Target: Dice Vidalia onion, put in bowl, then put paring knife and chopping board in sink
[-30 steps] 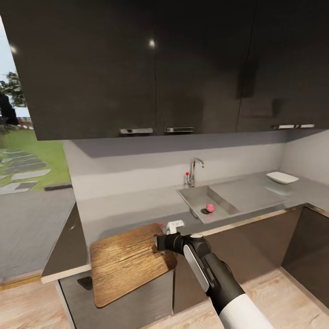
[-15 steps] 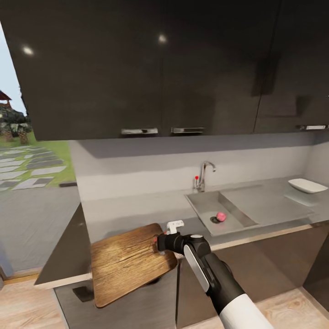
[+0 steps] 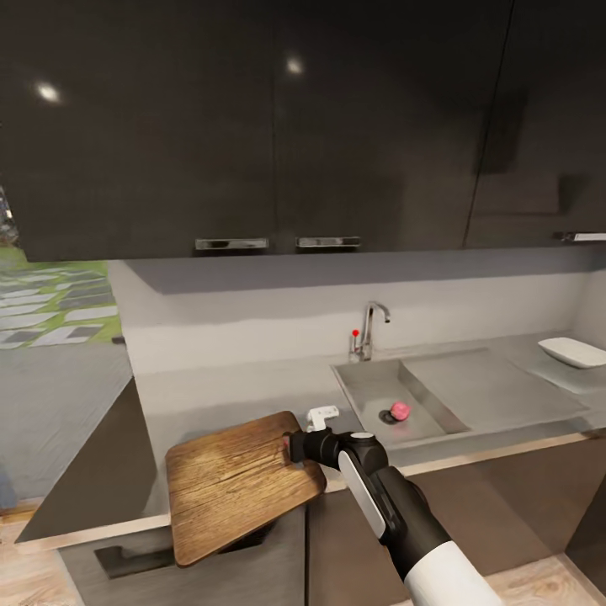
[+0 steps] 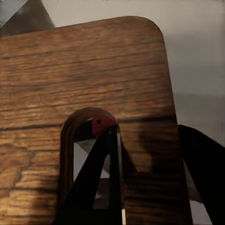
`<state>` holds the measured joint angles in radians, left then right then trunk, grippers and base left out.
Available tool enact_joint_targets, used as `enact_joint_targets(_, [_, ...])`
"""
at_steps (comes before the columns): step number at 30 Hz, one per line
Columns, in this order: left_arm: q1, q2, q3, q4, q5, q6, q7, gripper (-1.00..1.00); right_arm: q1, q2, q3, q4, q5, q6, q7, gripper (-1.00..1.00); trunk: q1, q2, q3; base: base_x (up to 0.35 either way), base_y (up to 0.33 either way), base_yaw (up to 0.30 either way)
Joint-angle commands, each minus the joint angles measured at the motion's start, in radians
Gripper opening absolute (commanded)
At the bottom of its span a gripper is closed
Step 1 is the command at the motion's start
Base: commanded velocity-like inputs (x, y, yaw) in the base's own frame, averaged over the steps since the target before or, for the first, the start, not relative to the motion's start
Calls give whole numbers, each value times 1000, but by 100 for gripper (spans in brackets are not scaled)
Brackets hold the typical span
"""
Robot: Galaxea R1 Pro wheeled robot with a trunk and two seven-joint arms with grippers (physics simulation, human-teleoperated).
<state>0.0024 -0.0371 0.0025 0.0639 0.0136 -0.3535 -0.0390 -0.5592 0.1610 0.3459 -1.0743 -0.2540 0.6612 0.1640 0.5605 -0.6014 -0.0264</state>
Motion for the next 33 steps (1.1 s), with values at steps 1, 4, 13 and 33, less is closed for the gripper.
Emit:
enact_joint_targets(1, [-1, 0, 1, 2, 2, -5, -3, 100, -1, 0, -1, -1, 1, 5, 3, -100, 1, -2, -2, 110, -129, 182])
enact_joint_targets(4, [-1, 0, 1, 2, 2, -5, -3, 100, -1, 0, -1, -1, 1, 5, 3, -100, 1, -2, -2, 48, -56, 181])
enact_joint_targets(13, [-2, 0, 1, 2, 2, -5, -3, 100, -1, 0, -5, 1, 2, 3, 1, -100, 1, -2, -2, 7, -8, 106])
enact_joint_targets(33, [-1, 2, 1, 2, 2, -5, -3, 100, -1, -3, -99, 9, -2, -3, -306, -100, 1, -2, -2, 0, 0, 2])
